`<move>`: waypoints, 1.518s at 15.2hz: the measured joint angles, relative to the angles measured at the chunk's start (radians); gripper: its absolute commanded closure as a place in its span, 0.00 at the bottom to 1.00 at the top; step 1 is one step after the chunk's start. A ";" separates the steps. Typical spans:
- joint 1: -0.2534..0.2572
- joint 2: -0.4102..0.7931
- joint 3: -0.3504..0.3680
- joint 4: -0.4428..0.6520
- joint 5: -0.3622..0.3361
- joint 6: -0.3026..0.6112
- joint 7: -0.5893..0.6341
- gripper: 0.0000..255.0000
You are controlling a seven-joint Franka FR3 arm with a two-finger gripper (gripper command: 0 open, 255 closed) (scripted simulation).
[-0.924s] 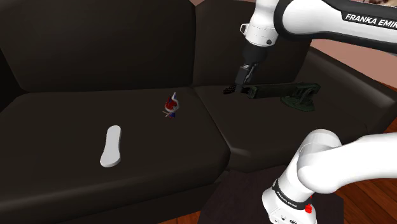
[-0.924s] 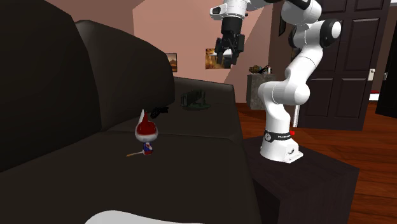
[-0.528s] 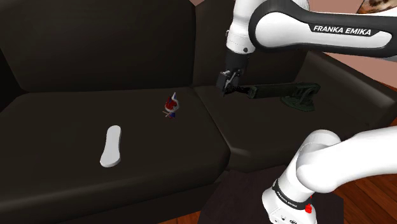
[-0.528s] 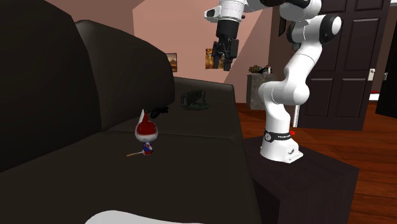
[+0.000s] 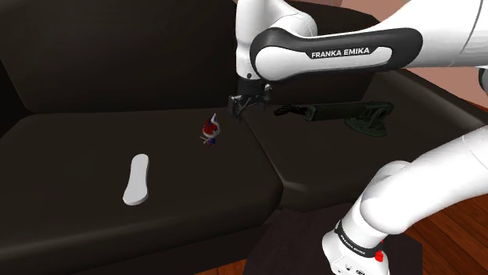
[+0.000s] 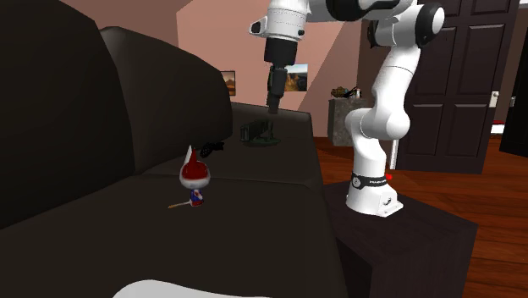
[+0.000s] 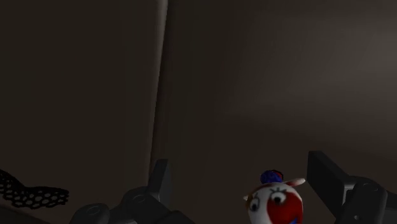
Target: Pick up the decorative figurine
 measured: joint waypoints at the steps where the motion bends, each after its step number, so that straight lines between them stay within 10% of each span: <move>1: -0.014 0.050 0.021 0.028 -0.020 0.013 0.055 0.00; 9: -0.062 0.415 0.117 0.283 -0.218 0.001 0.481 0.00; 18: 0.016 0.825 0.057 0.713 -0.406 -0.146 0.806 0.00; 23: 0.021 0.860 0.046 0.702 -0.422 -0.111 0.842 0.00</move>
